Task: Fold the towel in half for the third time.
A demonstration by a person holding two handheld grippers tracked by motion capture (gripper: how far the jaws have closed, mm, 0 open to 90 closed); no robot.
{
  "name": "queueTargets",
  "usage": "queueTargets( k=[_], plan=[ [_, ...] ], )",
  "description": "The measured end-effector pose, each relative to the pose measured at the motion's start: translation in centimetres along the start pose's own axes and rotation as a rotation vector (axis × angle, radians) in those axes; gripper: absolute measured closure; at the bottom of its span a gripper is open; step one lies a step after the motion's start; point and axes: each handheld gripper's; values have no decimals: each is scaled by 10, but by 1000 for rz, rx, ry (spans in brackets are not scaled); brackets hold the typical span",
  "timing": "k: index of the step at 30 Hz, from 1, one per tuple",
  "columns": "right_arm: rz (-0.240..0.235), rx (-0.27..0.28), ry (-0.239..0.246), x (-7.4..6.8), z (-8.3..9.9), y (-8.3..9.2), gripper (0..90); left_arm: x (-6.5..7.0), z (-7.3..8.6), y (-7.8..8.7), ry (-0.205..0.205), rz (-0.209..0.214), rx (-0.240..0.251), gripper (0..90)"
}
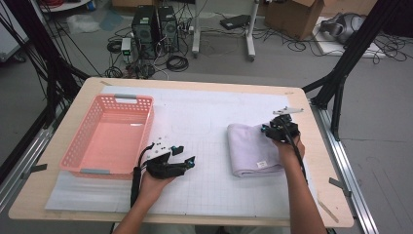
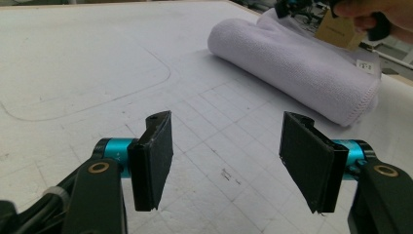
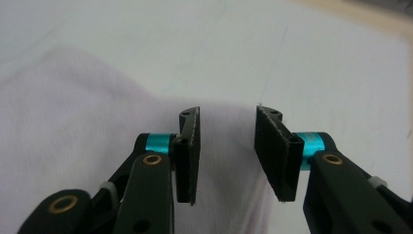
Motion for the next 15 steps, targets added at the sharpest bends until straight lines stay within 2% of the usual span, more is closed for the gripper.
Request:
queueTargets(
  k=[2, 3, 4, 6, 7, 8, 11, 15],
  plan=[
    [-3, -56, -8, 6, 11, -1, 636, 0, 0, 0, 0, -5, 2, 367],
    [17, -83, -3, 9, 17, -2, 658, 0, -1, 1, -1, -5, 4, 364],
    [43, -93, -7, 11, 22, -1, 676, 0, -1, 1, 1, -7, 6, 362],
    [57, -85, -47, 14, 27, 4, 728, 0, -1, 1, 2, -7, 6, 361],
    [101, -94, -35, 14, 29, 7, 764, 0, -1, 1, 5, -10, 8, 360],
    [120, -110, -29, 14, 30, 10, 756, 0, -1, 1, 4, -8, 8, 358],
    [87, -32, -52, 16, 35, 23, 655, 0, -1, 1, 0, -6, 6, 356],
    [7, 46, -39, 12, 46, 41, 563, 0, -1, 1, 1, -6, 11, 340]
  ],
)
Point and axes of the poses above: each handheld gripper's, and its own axes: y roughly backward along the jaws, z roughly out of its underside, x roughly to its right, and after that the axes turned 1 degree about y, right-handed
